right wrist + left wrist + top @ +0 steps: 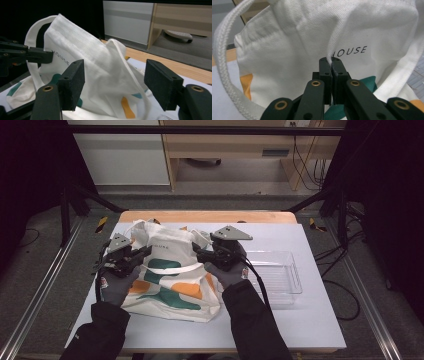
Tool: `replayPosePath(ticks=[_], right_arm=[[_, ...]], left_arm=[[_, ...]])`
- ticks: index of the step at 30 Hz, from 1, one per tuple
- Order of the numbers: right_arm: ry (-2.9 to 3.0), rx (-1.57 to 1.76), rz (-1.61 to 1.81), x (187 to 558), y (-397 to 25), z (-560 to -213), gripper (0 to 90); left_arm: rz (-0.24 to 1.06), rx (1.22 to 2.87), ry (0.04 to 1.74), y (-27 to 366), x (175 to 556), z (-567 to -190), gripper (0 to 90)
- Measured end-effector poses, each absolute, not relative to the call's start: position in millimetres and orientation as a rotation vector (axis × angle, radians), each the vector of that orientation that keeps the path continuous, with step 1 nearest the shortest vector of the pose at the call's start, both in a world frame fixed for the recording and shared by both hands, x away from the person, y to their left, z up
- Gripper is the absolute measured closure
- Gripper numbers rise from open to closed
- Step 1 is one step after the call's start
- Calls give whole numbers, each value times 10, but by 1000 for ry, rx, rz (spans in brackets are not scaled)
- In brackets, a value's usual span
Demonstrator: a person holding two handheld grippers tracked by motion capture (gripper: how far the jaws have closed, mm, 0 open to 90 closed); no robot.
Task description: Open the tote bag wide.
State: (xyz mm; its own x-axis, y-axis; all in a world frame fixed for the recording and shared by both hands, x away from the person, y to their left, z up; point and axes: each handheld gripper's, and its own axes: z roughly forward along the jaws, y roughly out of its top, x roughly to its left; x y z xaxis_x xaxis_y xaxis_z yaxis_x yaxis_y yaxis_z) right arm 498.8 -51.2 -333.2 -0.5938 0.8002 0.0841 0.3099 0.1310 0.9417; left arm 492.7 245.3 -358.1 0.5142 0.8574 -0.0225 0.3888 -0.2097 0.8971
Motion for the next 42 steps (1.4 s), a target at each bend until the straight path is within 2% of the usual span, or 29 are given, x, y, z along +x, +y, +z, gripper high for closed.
replayPosePath(ticks=[13, 19, 22, 23, 24, 25, 26, 27, 28, 30, 31, 32, 33, 34, 38, 39, 42], right_arm=[[2062, 1004, 1429, 5093, -96, -3473, 257], [2092, 975, 1379, 5081, -9, -3541, 273], [2099, 951, 1327, 5070, 58, -3595, 411], [2099, 951, 1327, 5070, 58, -3595, 411], [2100, 971, 1320, 5067, 68, -3605, 503], [2100, 971, 1320, 5067, 68, -3605, 503], [2106, 978, 1325, 5070, 68, -3605, 544], [2130, 992, 1335, 5066, 73, -3607, 627], [2130, 992, 1335, 5066, 73, -3607, 627], [2147, 993, 1333, 5053, 79, -3609, 690], [2161, 981, 1327, 5037, 78, -3607, 739], [2161, 981, 1327, 5037, 78, -3607, 739], [2171, 967, 1328, 5018, 71, -3601, 765], [2171, 967, 1335, 5001, 67, -3598, 770], [2179, 952, 1354, 4969, 44, -3606, 782], [2182, 953, 1360, 4957, 37, -3612, 782], [2193, 938, 1382, 4903, 22, -3633, 780]], left_arm=[[564, 1770, 1023, 2551, 4786, -3674, 879], [544, 1768, 1026, 2541, 4796, -3686, 879], [549, 1775, 1022, 2527, 4782, -3688, 879], [548, 1775, 1022, 2525, 4777, -3692, 879], [547, 1777, 1020, 2527, 4768, -3701, 879], [547, 1777, 1020, 2527, 4768, -3701, 878], [547, 1777, 1020, 2526, 4767, -3707, 878], [549, 1778, 1021, 2522, 4769, -3710, 874], [549, 1778, 1021, 2522, 4769, -3710, 871], [552, 1782, 1023, 2511, 4773, -3713, 863], [552, 1782, 1022, 2506, 4775, -3712, 827], [552, 1785, 1021, 2501, 4777, -3708, 827], [554, 1784, 1022, 2492, 4780, -3702, 736], [570, 1791, 1030, 2475, 4783, -3689, 684], [581, 1791, 1033, 2476, 4779, -3684, 635], [576, 1790, 1031, 2484, 4776, -3682, 636], [549, 1809, 1007, 2488, 4751, -3683, 756]])
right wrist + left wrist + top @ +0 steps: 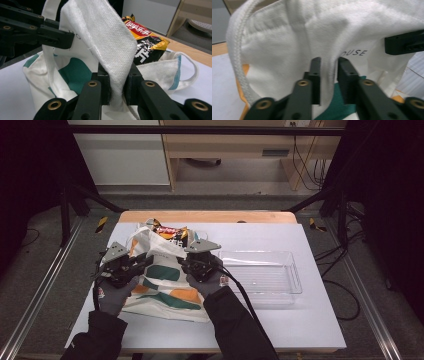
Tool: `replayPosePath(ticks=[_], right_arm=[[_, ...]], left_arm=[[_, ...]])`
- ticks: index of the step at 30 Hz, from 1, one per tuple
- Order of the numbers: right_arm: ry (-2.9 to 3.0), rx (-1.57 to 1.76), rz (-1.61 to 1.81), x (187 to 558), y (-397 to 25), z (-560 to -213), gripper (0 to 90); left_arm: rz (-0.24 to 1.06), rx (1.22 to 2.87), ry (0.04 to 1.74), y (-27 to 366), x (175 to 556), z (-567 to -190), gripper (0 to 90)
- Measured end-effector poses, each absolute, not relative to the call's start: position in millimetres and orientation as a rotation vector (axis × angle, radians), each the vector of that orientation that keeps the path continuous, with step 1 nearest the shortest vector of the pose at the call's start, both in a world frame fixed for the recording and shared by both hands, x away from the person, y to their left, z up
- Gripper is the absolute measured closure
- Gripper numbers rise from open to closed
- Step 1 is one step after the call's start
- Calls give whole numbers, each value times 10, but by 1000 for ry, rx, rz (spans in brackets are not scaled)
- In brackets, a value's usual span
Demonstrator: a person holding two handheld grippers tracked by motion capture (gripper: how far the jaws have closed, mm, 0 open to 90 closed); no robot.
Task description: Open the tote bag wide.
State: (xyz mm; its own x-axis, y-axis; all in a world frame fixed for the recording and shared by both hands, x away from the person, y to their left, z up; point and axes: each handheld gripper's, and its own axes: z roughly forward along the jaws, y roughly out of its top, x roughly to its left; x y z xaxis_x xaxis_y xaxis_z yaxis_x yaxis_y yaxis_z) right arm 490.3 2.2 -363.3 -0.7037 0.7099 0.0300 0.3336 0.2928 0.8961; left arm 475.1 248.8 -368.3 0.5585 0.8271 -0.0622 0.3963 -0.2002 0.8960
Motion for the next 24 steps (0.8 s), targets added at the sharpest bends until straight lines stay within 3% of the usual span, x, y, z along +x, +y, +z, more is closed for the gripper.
replayPosePath(ticks=[2, 4, 10, 11, 14, 15, 18, 24], right_arm=[[2197, 929, 1381, 4876, 28, -3645, 775], [2206, 918, 1372, 4853, 33, -3661, 764], [2228, 914, 1382, 4803, 1, -3683, 658], [2236, 900, 1391, 4748, -46, -3676, 602], [2224, 910, 1419, 4702, -101, -3655, 564], [2216, 915, 1462, 4654, -176, -3617, 514], [2198, 914, 1483, 4608, -250, -3566, 509], [2114, 928, 1578, 4564, -372, -3411, 673]], left_arm=[[555, 1821, 1010, 2477, 4740, -3688, 840], [572, 1847, 1013, 2453, 4704, -3707, 870], [562, 1844, 1007, 2491, 4603, -3736, 878], [574, 1848, 1000, 2498, 4556, -3758, 878], [585, 1846, 1008, 2506, 4523, -3777, 878], [586, 1842, 1010, 2515, 4511, -3785, 879], [574, 1837, 1013, 2543, 4475, -3819, 879], [581, 1860, 1007, 2559, 4374, -3883, 878]])
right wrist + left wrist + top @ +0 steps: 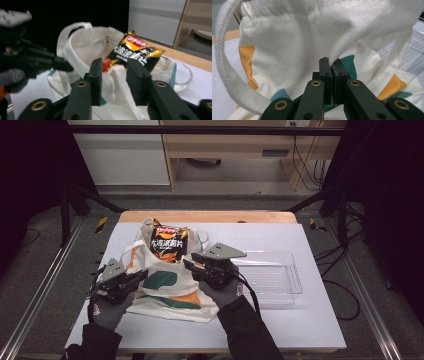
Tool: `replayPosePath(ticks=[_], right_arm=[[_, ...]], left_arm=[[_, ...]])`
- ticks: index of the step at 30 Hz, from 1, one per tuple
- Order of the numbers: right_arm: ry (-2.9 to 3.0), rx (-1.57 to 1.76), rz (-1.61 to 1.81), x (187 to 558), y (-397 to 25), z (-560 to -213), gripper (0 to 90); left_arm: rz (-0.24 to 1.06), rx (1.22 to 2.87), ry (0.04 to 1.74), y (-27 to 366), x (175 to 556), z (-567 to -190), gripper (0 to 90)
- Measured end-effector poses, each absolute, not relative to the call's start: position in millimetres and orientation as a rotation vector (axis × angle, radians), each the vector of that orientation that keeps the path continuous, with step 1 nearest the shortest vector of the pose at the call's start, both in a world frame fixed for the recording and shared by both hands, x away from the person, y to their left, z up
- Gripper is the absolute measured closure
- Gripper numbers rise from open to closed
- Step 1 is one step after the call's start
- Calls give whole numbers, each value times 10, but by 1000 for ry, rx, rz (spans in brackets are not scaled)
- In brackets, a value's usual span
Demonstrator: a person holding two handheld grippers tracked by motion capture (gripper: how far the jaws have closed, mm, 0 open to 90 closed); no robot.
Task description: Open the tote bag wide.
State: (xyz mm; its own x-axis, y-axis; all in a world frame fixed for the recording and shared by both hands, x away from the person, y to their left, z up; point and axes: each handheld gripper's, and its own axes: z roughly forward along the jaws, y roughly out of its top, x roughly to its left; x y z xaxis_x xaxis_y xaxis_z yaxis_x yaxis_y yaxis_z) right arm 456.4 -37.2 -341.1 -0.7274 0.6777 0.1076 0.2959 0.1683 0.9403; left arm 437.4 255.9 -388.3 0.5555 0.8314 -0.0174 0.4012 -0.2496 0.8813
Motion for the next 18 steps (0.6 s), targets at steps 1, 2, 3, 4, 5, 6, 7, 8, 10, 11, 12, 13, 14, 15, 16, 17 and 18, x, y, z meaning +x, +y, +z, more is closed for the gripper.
replayPosePath(ticks=[1, 2, 3, 4, 5, 6, 7, 8, 10, 11, 12, 13, 14, 15, 16, 17, 18], right_arm=[[2095, 932, 1592, 4570, -346, -3378, 738], [2094, 927, 1593, 4584, -323, -3369, 762], [2102, 937, 1598, 4600, -292, -3366, 791], [2111, 947, 1601, 4618, -258, -3373, 822], [2133, 941, 1606, 4639, -224, -3391, 841], [2152, 939, 1604, 4658, -183, -3420, 861], [2174, 942, 1593, 4671, -139, -3458, 877], [2193, 949, 1582, 4679, -95, -3500, 888], [2223, 950, 1567, 4692, -18, -3593, 898], [2223, 950, 1567, 4692, -18, -3593, 898], [2252, 955, 1557, 4698, 41, -3677, 900], [2261, 957, 1555, 4697, 58, -3701, 900], [2274, 951, 1540, 4695, 78, -3728, 900], [2278, 947, 1532, 4689, 93, -3750, 900], [2284, 944, 1534, 4684, 102, -3769, 900], [2286, 949, 1533, 4677, 109, -3784, 900], [2288, 947, 1529, 4673, 109, -3798, 900]], left_arm=[[581, 1872, 1004, 2569, 4335, -3922, 878], [579, 1876, 1003, 2573, 4315, -3945, 878], [581, 1884, 1003, 2581, 4295, -3966, 878], [580, 1888, 1002, 2589, 4277, -3984, 878], [578, 1891, 1002, 2599, 4262, -3997, 877], [578, 1894, 1001, 2609, 4249, -4007, 877], [577, 1896, 1000, 2617, 4241, -4016, 877], [576, 1894, 1000, 2619, 4238, -4025, 876], [575, 1897, 1000, 2620, 4237, -4032, 875], [575, 1901, 997, 2615, 4237, -4039, 875], [580, 1910, 991, 2604, 4236, -4047, 873], [586, 1911, 989, 2600, 4234, -4048, 872], [584, 1909, 988, 2604, 4234, -4044, 867], [581, 1894, 990, 2611, 4229, -4037, 854], [578, 1880, 992, 2625, 4218, -4017, 844], [581, 1868, 988, 2644, 4198, -3980, 840], [589, 1852, 983, 2661, 4173, -3934, 833]])
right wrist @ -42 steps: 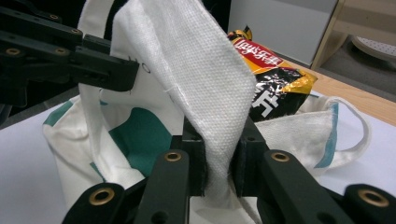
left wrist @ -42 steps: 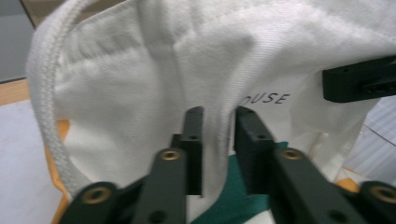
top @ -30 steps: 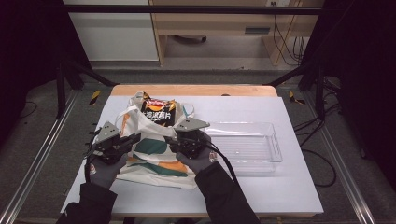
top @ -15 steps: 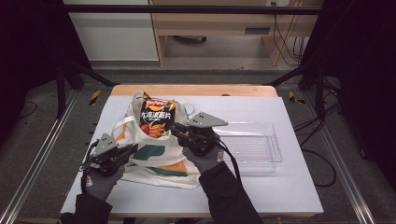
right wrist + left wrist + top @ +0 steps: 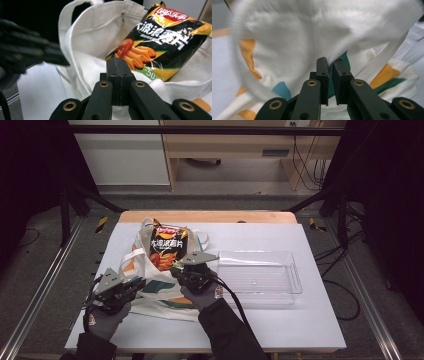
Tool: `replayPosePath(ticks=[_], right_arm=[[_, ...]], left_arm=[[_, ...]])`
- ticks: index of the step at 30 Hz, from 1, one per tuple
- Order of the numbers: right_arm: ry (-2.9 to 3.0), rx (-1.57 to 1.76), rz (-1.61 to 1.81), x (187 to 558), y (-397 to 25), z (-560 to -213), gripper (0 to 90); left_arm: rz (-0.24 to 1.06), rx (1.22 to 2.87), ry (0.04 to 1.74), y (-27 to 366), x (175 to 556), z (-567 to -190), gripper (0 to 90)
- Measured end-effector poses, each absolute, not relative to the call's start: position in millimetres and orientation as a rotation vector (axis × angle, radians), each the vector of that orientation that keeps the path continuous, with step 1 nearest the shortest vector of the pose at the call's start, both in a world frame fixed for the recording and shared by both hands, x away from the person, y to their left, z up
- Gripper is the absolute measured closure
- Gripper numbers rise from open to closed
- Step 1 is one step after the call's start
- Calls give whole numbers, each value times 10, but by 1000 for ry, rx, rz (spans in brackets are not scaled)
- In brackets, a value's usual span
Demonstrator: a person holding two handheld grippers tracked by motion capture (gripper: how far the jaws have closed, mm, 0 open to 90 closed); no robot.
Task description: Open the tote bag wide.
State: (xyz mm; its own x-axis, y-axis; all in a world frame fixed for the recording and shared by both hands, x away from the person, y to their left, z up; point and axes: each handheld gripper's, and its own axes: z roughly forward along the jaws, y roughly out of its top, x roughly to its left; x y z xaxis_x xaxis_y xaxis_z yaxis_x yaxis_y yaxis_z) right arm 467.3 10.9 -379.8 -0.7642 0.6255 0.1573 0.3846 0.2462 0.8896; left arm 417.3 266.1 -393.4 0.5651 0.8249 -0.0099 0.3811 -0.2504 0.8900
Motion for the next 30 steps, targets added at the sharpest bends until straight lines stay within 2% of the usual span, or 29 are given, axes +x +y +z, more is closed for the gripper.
replayPosePath(ticks=[9, 16, 24, 30], right_arm=[[2310, 954, 1507, 4610, 116, -3898, 900], [2344, 939, 1475, 4518, 172, -4048, 900], [2382, 923, 1416, 4403, 225, -4253, 900], [2406, 917, 1387, 4352, 235, -4350, 900]], left_arm=[[644, 1716, 937, 2773, 4059, -3479, 895], [644, 1736, 938, 2601, 4387, -3282, 895], [622, 1885, 978, 2299, 4826, -3471, 895], [599, 1935, 1027, 2364, 4820, -3731, 895]])
